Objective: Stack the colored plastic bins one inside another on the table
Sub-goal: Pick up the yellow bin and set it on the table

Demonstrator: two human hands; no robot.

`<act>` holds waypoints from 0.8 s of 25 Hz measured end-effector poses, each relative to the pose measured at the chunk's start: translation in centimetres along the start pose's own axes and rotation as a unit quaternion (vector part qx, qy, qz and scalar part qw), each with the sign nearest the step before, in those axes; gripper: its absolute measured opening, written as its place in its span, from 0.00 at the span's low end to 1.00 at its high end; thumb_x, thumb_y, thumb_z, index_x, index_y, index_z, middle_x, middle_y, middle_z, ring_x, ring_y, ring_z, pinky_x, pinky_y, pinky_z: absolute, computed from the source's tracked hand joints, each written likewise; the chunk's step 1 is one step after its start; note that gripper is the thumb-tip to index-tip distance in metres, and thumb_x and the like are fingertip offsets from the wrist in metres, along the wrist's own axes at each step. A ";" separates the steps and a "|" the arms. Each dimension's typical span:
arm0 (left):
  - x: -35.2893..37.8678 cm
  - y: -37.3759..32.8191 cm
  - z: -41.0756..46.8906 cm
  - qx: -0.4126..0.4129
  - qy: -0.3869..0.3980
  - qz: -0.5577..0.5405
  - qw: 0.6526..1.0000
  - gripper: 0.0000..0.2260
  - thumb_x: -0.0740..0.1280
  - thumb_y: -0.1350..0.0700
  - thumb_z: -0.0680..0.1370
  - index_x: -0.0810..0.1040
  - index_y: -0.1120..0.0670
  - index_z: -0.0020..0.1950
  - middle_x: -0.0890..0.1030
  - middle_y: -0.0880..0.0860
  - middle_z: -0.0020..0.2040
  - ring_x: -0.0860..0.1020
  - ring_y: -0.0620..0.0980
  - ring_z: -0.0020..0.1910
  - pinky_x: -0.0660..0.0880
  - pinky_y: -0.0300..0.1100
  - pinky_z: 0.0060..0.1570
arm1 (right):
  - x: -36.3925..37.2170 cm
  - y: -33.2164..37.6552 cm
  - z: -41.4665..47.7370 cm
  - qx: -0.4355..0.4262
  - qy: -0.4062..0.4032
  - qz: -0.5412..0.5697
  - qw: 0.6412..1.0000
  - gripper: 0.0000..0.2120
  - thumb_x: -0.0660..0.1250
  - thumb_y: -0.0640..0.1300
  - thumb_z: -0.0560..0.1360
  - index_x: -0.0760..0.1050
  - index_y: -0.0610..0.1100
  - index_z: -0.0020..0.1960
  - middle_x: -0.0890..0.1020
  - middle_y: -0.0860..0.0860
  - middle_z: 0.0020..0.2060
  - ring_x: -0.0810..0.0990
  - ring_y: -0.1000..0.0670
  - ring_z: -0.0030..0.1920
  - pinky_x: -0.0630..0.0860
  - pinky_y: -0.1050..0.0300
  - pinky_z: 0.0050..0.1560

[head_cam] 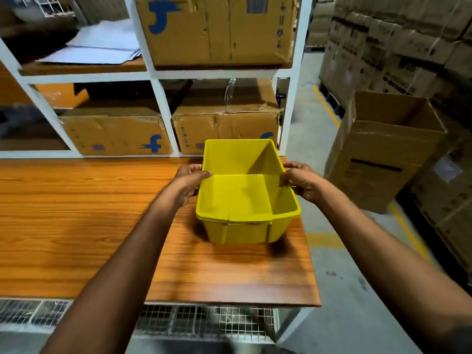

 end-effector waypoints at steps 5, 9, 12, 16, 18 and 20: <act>1.6 0.1 2.1 -0.011 0.026 0.006 1.000 0.17 0.68 0.57 0.82 0.75 0.52 0.72 0.83 0.52 0.54 0.81 0.50 0.53 0.77 0.52 0.61 | -1.0 0.2 1.1 -0.001 -0.044 0.002 0.999 0.30 0.62 0.24 0.70 0.78 0.50 0.64 0.81 0.47 0.41 0.77 0.50 0.40 0.72 0.59 0.35; 2.1 0.9 3.7 -0.007 0.015 -0.015 1.000 0.19 0.66 0.59 0.83 0.73 0.54 0.75 0.81 0.57 0.67 0.79 0.55 0.64 0.75 0.48 0.59 | -1.0 0.3 1.7 -0.003 -0.040 0.001 0.999 0.30 0.64 0.24 0.70 0.76 0.52 0.63 0.81 0.46 0.47 0.77 0.48 0.45 0.73 0.57 0.38; 2.3 1.4 4.9 -0.010 0.013 -0.035 0.999 0.19 0.66 0.59 0.83 0.73 0.55 0.75 0.80 0.58 0.68 0.79 0.57 0.66 0.75 0.48 0.57 | -1.2 0.5 2.1 -0.006 -0.044 0.000 0.999 0.28 0.64 0.24 0.70 0.75 0.51 0.61 0.81 0.46 0.47 0.77 0.49 0.45 0.72 0.57 0.39; 2.3 1.4 5.6 -0.013 0.013 -0.045 0.999 0.19 0.66 0.59 0.83 0.74 0.55 0.74 0.81 0.57 0.67 0.80 0.54 0.59 0.75 0.48 0.57 | -1.1 0.4 2.8 -0.005 -0.045 -0.009 0.999 0.29 0.64 0.24 0.70 0.75 0.51 0.63 0.80 0.46 0.49 0.76 0.47 0.46 0.73 0.56 0.40; 2.3 1.4 5.5 -0.011 0.016 -0.038 0.999 0.19 0.67 0.58 0.83 0.74 0.54 0.75 0.81 0.56 0.68 0.80 0.54 0.61 0.75 0.48 0.56 | -1.3 0.3 3.0 -0.007 -0.050 -0.018 0.999 0.29 0.65 0.24 0.70 0.75 0.49 0.65 0.81 0.44 0.51 0.76 0.46 0.47 0.74 0.53 0.44; 2.1 1.3 5.0 -0.010 0.013 -0.020 1.000 0.20 0.68 0.54 0.82 0.74 0.52 0.74 0.80 0.53 0.68 0.78 0.53 0.65 0.73 0.50 0.60 | -1.4 0.4 2.7 -0.011 -0.050 -0.020 0.998 0.30 0.68 0.26 0.71 0.74 0.48 0.68 0.81 0.43 0.55 0.78 0.48 0.48 0.76 0.54 0.44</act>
Point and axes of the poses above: each hand's wrist, its own z-axis towards the middle knuckle, its own x-axis out of the palm, y = z × x, the point moved 6 cm from there along z, towards the middle knuckle
